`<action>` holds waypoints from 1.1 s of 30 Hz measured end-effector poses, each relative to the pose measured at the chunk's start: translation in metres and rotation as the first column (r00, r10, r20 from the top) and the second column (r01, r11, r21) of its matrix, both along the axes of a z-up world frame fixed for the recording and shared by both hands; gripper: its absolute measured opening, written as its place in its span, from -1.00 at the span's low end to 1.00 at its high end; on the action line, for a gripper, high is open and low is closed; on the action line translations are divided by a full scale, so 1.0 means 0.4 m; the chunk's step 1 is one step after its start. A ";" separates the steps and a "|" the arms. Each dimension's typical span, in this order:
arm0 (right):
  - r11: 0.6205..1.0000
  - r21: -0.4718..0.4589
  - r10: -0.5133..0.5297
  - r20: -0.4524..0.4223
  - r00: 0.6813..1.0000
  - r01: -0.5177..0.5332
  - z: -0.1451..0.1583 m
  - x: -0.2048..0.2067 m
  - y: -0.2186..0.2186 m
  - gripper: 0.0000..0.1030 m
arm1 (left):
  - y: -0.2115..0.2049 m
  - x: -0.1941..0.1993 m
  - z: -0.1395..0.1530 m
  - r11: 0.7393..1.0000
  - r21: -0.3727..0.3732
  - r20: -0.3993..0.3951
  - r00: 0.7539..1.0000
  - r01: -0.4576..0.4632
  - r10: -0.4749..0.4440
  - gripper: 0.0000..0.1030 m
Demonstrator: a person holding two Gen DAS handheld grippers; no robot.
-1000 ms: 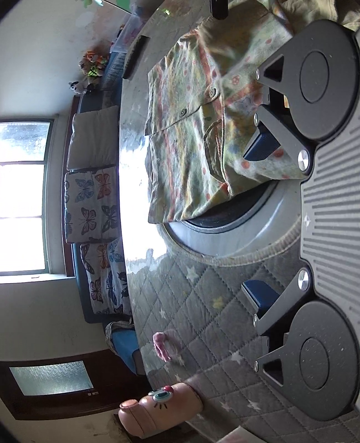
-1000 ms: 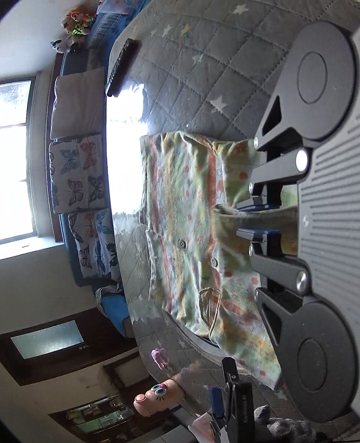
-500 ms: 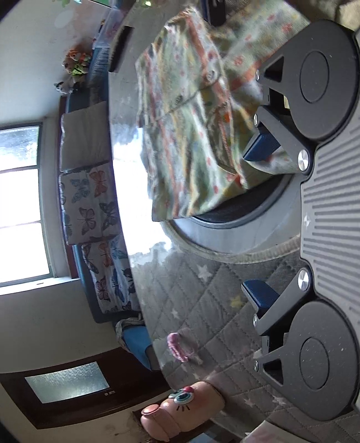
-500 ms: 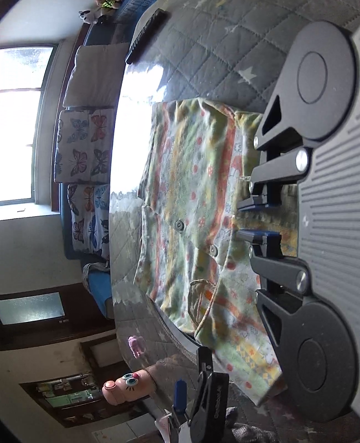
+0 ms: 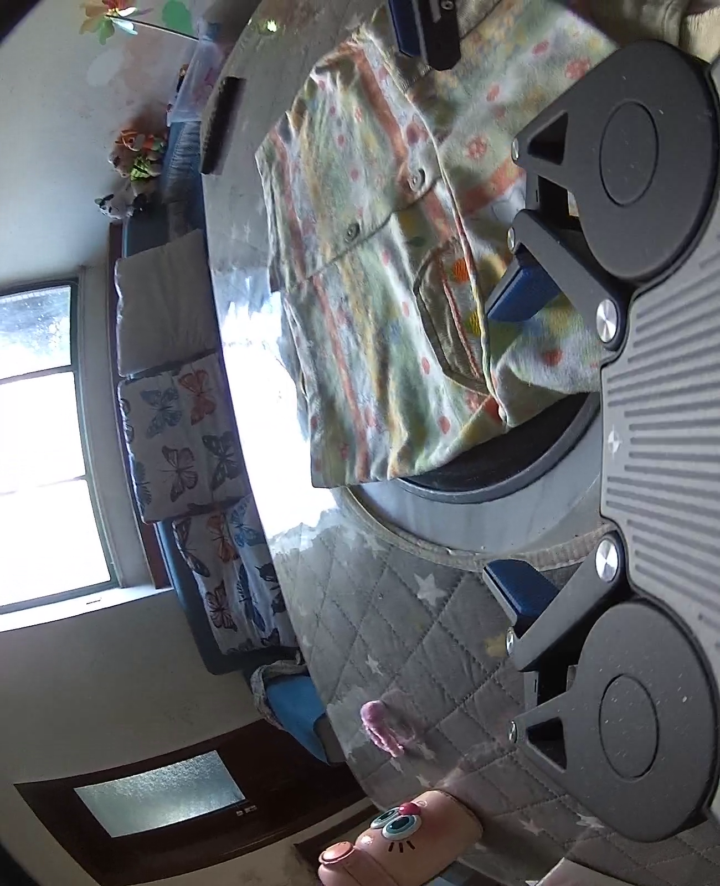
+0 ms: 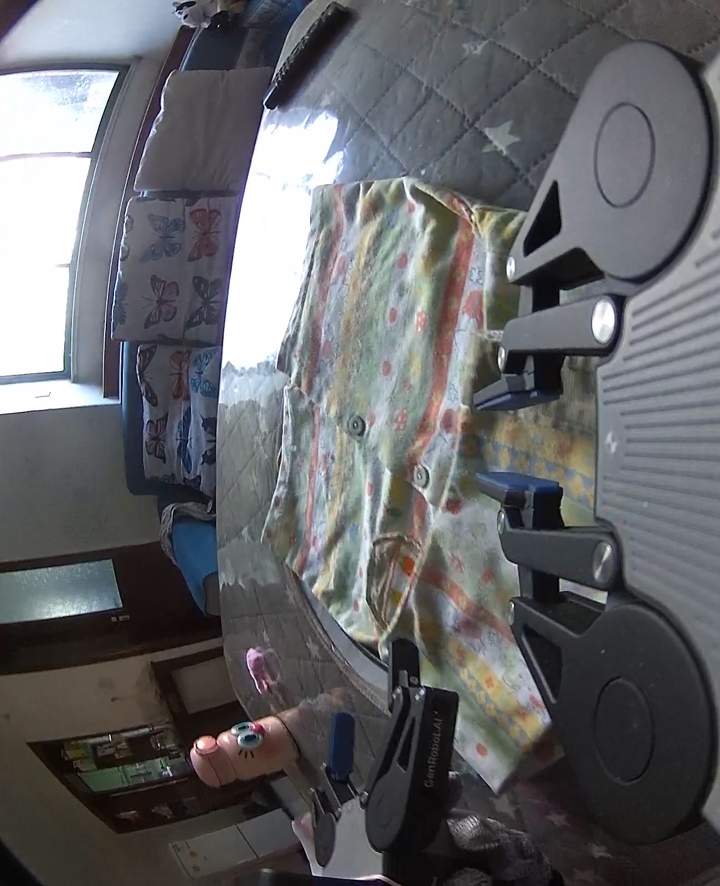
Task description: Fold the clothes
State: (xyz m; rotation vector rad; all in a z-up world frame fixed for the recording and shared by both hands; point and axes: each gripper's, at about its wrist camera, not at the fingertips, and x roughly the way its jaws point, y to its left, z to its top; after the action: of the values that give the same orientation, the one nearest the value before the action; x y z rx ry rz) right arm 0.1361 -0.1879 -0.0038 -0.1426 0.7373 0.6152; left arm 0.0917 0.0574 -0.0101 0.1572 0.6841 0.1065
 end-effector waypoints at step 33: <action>0.998 -0.047 0.034 0.004 0.999 -0.033 -0.019 -0.124 -0.048 -0.27 | -0.012 -0.163 0.014 1.000 0.013 0.017 1.000 -0.005 0.005 0.84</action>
State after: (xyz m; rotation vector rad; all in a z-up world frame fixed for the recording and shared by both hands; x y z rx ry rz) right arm 0.0865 -0.2070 -0.0112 -0.2003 0.7467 0.6294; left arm 0.0264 0.0525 -0.0043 0.1669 0.6672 0.1171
